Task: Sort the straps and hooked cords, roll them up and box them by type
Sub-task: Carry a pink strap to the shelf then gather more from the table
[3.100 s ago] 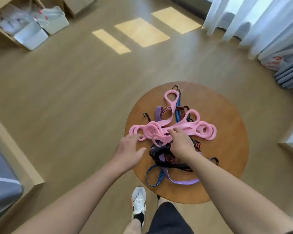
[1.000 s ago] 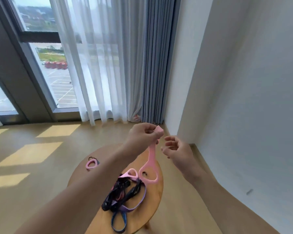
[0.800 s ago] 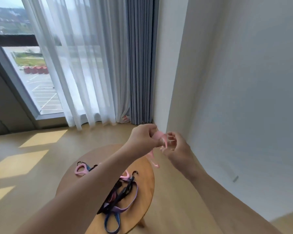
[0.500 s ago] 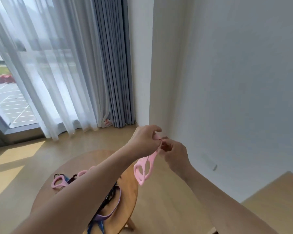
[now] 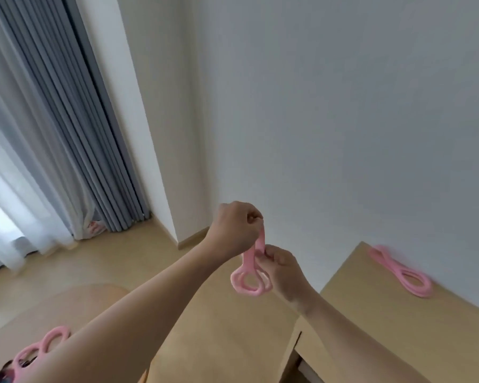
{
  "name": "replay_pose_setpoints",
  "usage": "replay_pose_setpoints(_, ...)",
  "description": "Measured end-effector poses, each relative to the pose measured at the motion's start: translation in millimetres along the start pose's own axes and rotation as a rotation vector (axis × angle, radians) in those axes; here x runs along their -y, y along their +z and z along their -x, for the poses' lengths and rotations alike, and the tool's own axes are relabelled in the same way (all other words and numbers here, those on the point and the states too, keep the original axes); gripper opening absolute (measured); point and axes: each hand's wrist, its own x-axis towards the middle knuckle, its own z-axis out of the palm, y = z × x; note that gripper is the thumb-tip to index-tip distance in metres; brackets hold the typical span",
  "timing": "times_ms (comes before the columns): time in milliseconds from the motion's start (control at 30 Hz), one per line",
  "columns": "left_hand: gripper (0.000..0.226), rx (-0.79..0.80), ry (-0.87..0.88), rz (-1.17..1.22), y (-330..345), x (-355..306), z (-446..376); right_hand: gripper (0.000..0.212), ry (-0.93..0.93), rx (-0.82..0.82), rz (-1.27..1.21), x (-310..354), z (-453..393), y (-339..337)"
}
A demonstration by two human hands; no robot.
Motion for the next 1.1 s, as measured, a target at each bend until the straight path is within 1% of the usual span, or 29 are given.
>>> replay_pose_setpoints(67, 0.024, -0.003, 0.006, 0.052, 22, -21, -15, 0.06, 0.047, 0.024, -0.082, -13, 8, -27)
replay_pose_setpoints(100, 0.022, -0.003, 0.001, 0.073, 34, -31, -23, 0.067, 0.068, 0.029, -0.135, -20, 13, -40)
replay_pose_setpoints(133, 0.022, 0.001, -0.011, 0.085, 47, -40, -31, 0.069, 0.092, 0.032, -0.194, -26, 18, -52)
replay_pose_setpoints(200, 0.022, 0.041, -0.043, 0.093, 73, -53, -44, 0.065, 0.153, 0.023, -0.312, -37, 29, -77)
replay_pose_setpoints(267, 0.022, 0.09, -0.078, 0.093, 98, -59, -55, 0.058, 0.198, 0.0, -0.358, -49, 38, -100)
replay_pose_setpoints(367, 0.021, 0.157, -0.155, 0.092, 140, -65, -72, 0.03, 0.252, -0.068, -0.256, -74, 50, -136)
replay_pose_setpoints(433, 0.018, 0.199, -0.223, 0.125, 169, -64, -82, 0.023, 0.314, -0.168, -0.297, -91, 58, -157)
replay_pose_setpoints(500, 0.016, 0.27, -0.299, 0.193, 200, -62, -91, 0.02, 0.389, -0.322, -0.376, -108, 66, -181)
replay_pose_setpoints(600, 0.026, 0.425, -0.424, 0.332, 245, -58, -96, 0.018, 0.525, -0.54, -0.467, -138, 75, -221)
replay_pose_setpoints(700, 0.034, 0.597, -0.481, 0.358, 291, -58, -98, 0.017, 0.624, -0.657, -0.44, -173, 82, -258)
replay_pose_setpoints(767, 0.035, 0.646, -0.473, 0.311, 318, -62, -100, 0.016, 0.673, -0.693, -0.403, -190, 83, -277)
replay_pose_setpoints(800, 0.035, 0.645, -0.462, 0.28, 332, -67, -102, 0.016, 0.691, -0.71, -0.375, -197, 82, -286)
replay_pose_setpoints(867, 0.033, 0.608, -0.42, 0.228, 355, -79, -110, 0.014, 0.706, -0.741, -0.315, -210, 78, -303)
replay_pose_setpoints(967, 0.031, 0.535, -0.326, 0.166, 381, -101, -131, 0.014, 0.677, -0.77, -0.223, -221, 64, -326)
replay_pose_setpoints(1033, 0.036, 0.52, -0.247, 0.018, 391, -108, -143, 0.022, 0.686, -0.754, -0.155, -220, 56, -337)
replay_pose_setpoints(1100, 0.043, 0.525, -0.205, -0.143, 395, -105, -146, 0.029, 0.736, -0.723, -0.052, -217, 55, -341)
